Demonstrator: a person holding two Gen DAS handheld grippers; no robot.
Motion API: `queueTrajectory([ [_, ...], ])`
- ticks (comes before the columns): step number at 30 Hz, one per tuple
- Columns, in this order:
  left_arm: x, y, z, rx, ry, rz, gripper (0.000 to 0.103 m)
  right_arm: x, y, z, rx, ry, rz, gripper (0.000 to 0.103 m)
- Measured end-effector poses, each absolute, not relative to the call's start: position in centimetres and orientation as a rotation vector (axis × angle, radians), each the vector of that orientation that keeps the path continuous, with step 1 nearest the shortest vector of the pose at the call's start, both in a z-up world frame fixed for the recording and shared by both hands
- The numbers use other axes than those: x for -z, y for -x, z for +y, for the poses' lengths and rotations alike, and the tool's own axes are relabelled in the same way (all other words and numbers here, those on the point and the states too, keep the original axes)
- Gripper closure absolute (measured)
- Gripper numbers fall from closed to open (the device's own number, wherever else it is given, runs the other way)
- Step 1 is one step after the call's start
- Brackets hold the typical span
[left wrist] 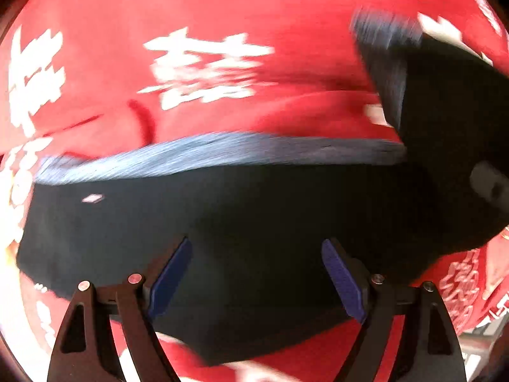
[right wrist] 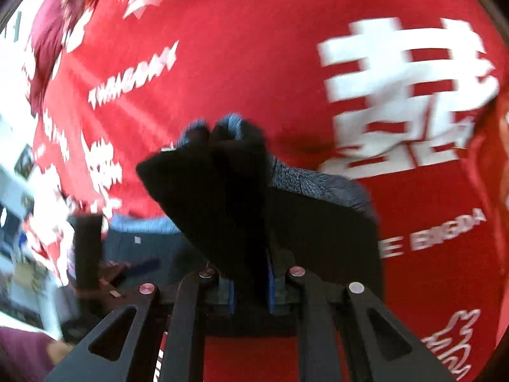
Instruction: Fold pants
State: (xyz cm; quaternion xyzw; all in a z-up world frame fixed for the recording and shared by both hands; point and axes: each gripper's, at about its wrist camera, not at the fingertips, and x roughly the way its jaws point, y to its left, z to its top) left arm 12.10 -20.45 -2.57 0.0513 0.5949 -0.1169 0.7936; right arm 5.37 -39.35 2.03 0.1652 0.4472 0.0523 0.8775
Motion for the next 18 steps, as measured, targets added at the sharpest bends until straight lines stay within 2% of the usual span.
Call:
queueTrajectory([
  [7,4.9,-12.3,-12.2,0.135,-0.069,1.331,0.018,5.0,-7.1,-30.7,-0.047,-0.185,1.071,0.084],
  [11,5.5,-12.6,-11.0,0.132,-0.050,1.340,0.018,6.0,-6.5,-26.9,0.032,0.069,1.062,0.079],
  [13,5.4,-12.9,-11.2,0.140,-0.041,1.337,0.018,6.1,-5.5,-25.1,0.031,0.190,1.066,0.063],
  [15,4.9,-13.2,-11.1,0.142,-0.046,1.333,0.018,5.6,-4.4,-23.9,-0.007,0.258,1.060,0.056],
  [18,4.0,-13.5,-11.1,0.162,-0.049,1.330,0.018,4.2,-2.3,-23.7,-0.083,0.269,1.055,0.055],
])
